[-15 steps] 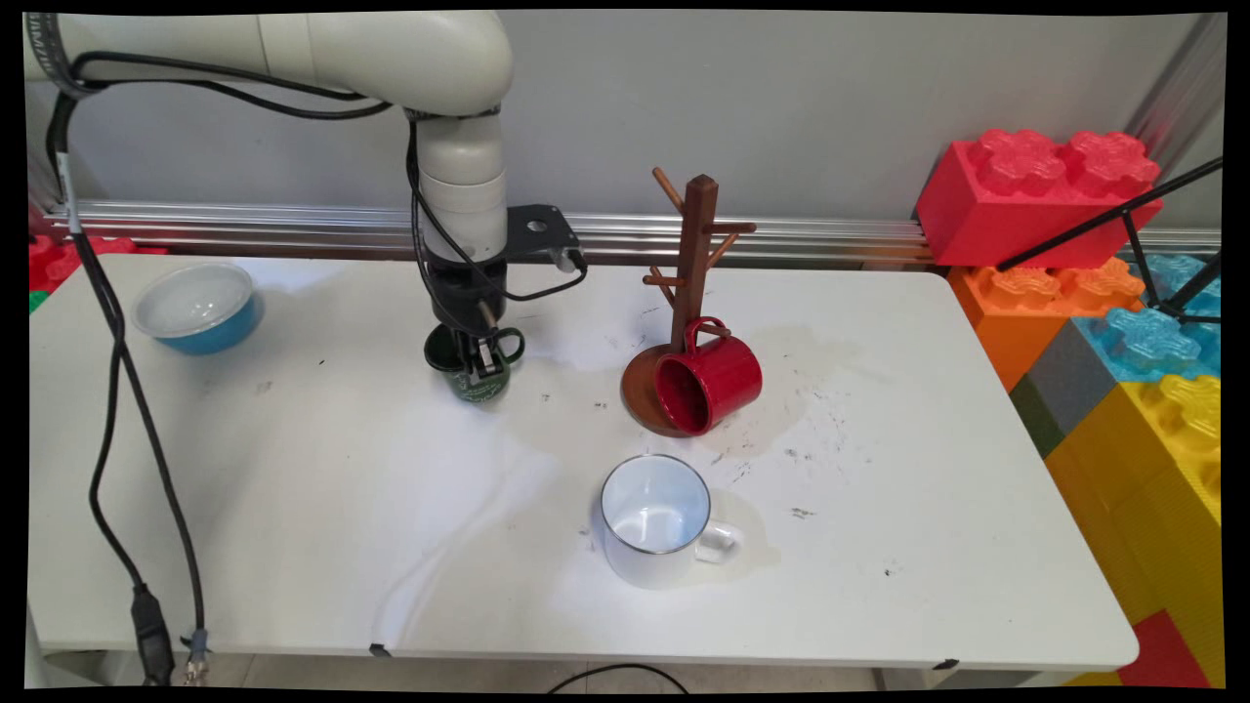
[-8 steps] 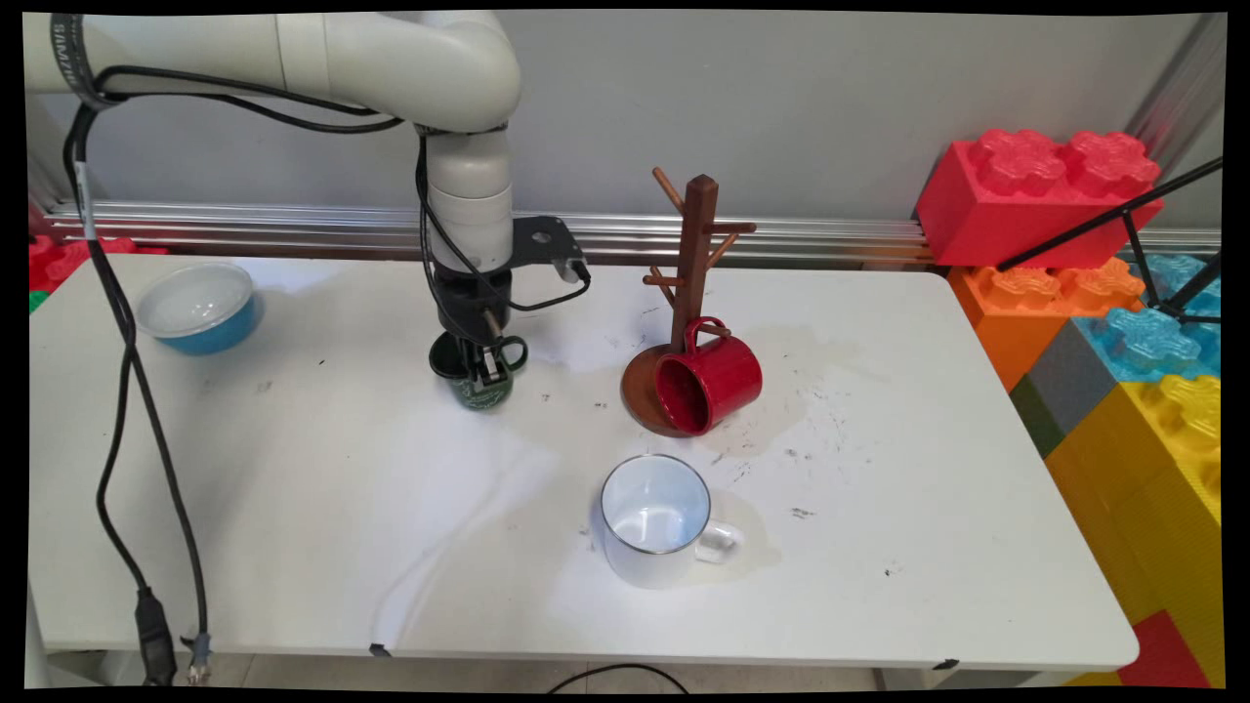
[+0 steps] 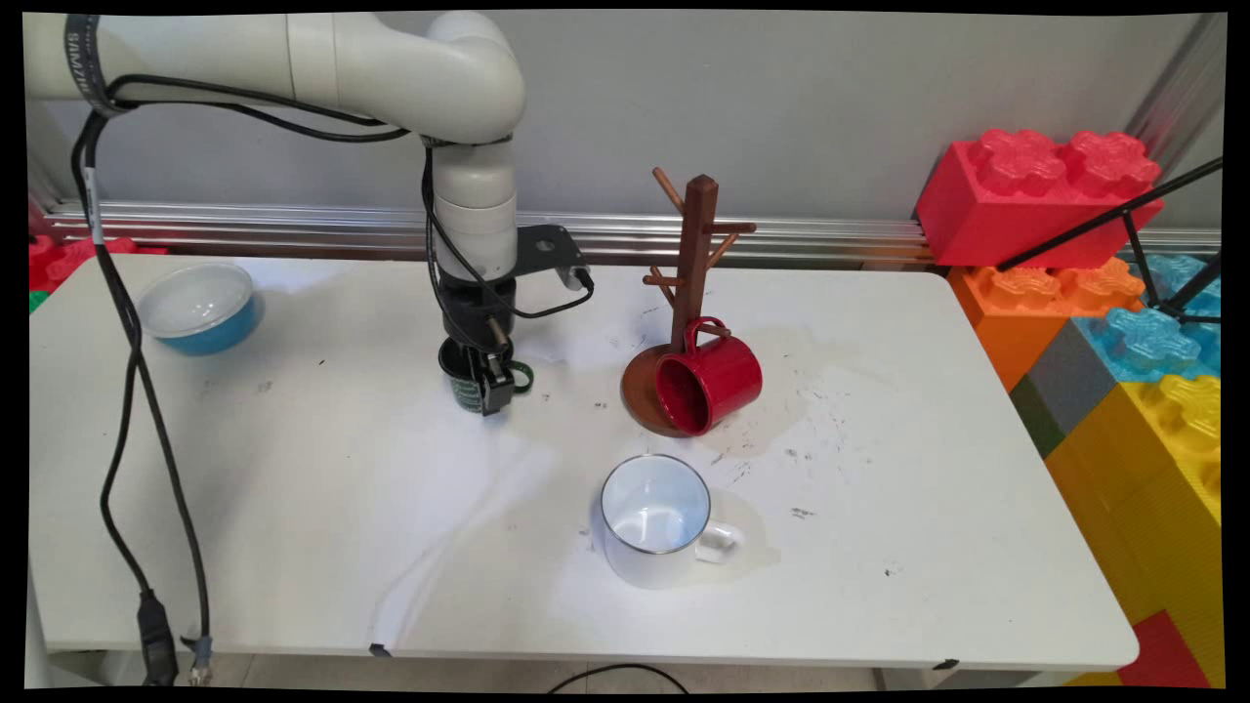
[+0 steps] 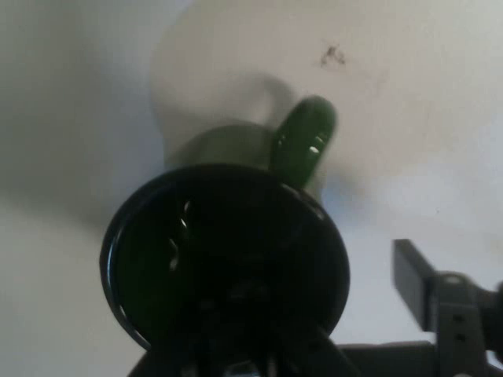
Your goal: Place the picked object on the table
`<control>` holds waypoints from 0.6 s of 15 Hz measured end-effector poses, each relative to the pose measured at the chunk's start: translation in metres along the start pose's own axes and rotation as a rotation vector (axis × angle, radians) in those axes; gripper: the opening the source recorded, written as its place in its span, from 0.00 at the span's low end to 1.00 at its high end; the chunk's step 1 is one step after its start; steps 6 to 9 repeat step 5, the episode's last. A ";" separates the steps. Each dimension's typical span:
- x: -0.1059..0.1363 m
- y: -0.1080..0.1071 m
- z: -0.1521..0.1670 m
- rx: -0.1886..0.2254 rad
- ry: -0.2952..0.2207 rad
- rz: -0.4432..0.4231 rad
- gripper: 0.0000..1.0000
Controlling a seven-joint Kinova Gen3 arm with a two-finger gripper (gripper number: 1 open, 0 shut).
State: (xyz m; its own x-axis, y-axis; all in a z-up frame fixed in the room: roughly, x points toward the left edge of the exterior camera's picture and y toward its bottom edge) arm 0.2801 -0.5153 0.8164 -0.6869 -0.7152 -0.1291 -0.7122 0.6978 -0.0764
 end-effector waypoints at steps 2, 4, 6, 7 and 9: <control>0.001 0.000 0.001 -0.001 0.003 0.000 1.00; 0.002 0.000 0.001 -0.002 0.007 0.000 1.00; 0.002 0.000 0.001 -0.003 0.011 0.000 1.00; 0.002 0.000 0.001 -0.003 0.011 0.000 1.00; 0.002 0.000 0.001 -0.003 0.011 0.000 1.00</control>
